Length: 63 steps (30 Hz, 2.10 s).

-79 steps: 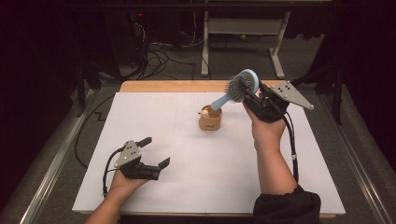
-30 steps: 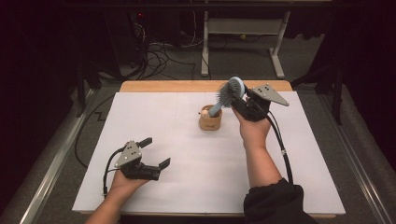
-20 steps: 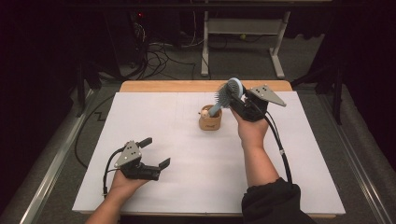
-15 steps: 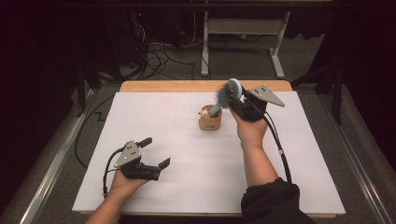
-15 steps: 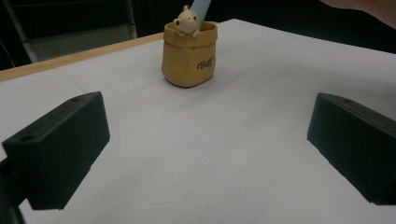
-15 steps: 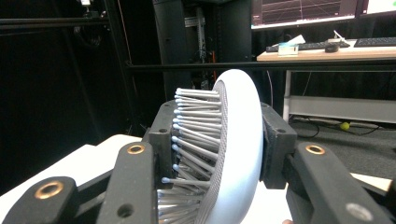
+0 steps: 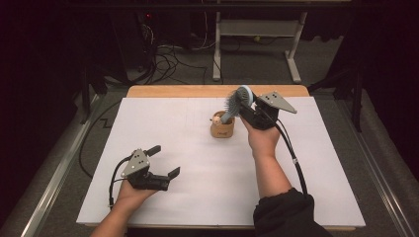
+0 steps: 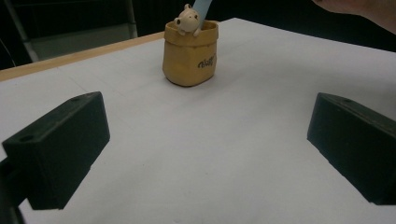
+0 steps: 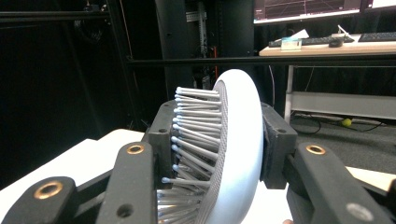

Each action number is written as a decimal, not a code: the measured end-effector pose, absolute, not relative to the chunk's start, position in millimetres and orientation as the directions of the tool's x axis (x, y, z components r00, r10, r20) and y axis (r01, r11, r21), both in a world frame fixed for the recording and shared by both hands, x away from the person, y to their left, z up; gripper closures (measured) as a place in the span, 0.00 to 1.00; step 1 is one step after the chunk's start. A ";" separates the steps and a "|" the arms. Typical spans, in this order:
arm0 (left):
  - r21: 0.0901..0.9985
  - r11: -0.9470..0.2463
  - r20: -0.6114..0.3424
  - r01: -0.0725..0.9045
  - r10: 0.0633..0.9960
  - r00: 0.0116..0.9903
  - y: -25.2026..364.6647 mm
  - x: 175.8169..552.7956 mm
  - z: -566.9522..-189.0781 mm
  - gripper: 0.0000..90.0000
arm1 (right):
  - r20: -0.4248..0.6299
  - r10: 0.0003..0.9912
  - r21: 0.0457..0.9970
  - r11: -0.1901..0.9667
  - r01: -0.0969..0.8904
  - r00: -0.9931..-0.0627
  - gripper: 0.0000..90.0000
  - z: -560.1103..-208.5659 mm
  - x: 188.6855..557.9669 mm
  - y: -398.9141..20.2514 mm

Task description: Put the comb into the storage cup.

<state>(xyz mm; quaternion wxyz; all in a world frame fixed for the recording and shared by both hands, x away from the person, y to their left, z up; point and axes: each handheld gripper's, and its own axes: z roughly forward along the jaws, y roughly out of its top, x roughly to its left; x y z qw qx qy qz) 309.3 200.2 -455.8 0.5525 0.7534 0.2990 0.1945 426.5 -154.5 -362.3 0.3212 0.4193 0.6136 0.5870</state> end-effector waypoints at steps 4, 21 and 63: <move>0.948 -0.210 -0.038 0.237 0.665 0.745 200.2 309.4 -456.0 0.00 | 0.096 0.890 0.989 -0.033 0.146 -0.447 0.65 -365.2 427.7 -151.7; 0.946 -0.218 -0.037 0.240 0.663 0.748 199.5 309.7 -456.7 0.00 | 0.089 0.891 0.988 -0.022 0.152 -0.446 0.59 -367.2 429.0 -149.1; 0.948 -0.214 -0.036 0.236 0.663 0.747 199.7 309.0 -456.1 0.00 | 0.120 0.930 0.976 -0.047 0.211 -0.348 0.43 -375.4 429.9 -170.6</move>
